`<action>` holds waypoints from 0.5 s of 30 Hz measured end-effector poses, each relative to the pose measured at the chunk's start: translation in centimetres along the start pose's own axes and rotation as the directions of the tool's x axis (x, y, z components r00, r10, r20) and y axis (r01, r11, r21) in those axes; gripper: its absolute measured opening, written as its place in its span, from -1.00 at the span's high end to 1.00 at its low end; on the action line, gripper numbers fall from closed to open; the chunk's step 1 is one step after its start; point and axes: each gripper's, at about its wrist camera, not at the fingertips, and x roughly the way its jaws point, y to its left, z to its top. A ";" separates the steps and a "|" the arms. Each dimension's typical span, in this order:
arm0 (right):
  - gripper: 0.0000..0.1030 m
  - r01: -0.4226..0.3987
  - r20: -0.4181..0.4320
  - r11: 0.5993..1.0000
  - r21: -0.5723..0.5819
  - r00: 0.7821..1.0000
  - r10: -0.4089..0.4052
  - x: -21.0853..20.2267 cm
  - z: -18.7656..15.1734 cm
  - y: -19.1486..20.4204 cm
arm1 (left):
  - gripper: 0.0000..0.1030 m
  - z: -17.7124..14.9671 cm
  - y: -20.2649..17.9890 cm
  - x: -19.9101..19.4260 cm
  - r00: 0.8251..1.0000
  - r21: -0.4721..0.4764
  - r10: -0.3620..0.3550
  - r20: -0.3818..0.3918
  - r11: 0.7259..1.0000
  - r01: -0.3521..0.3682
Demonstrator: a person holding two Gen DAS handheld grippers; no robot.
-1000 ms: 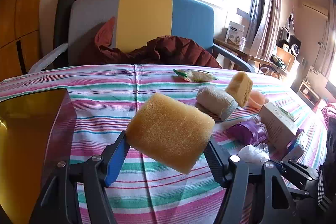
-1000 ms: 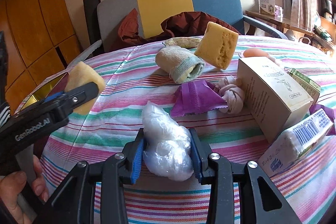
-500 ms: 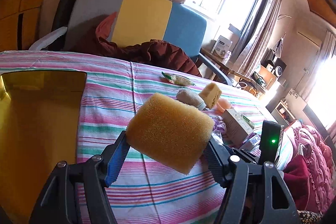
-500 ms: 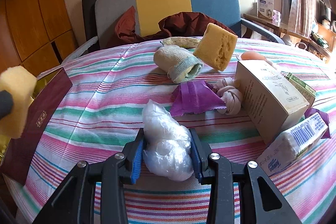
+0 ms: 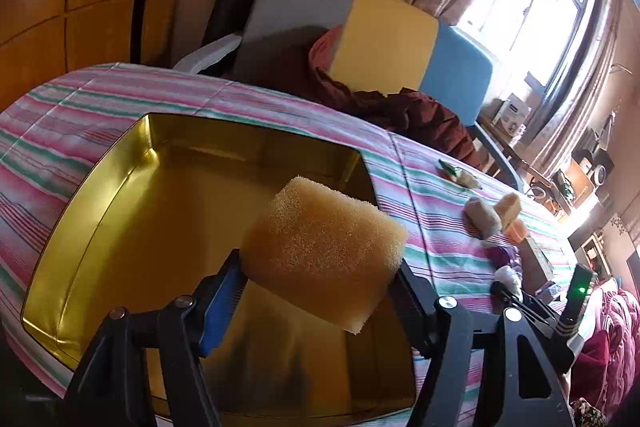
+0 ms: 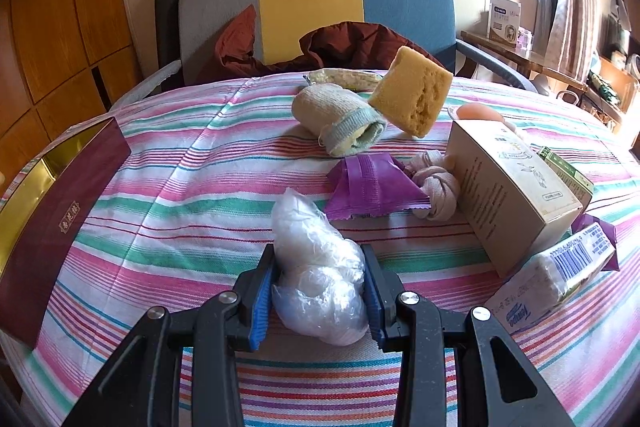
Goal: Organize objects
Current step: 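Carry the sponge and bag into the gold tray and open both tools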
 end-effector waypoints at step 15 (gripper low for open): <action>0.24 -0.084 0.059 0.990 -0.114 0.994 0.091 -4.6 1.3 6.1 | -0.38 6.6 10.1 9.7 0.958 -0.209 0.121 -0.261 0.962 -0.178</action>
